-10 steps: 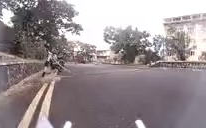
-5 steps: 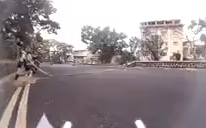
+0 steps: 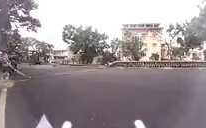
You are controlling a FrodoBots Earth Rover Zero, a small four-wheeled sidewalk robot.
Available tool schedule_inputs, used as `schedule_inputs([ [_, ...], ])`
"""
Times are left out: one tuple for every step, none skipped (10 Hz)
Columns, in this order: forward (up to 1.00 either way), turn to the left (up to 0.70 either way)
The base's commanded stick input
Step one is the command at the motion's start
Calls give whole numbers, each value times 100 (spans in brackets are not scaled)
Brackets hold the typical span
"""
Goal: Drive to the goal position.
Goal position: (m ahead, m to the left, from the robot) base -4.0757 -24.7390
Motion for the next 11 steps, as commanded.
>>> schedule_inputs([
  [0, -70],
  [0, -70],
  [0, -70],
  [0, -70],
  [0, -70],
  [0, -70],
  [0, -70],
  [0, -70],
  [0, -70],
  [0, -70],
  [0, -70],
])
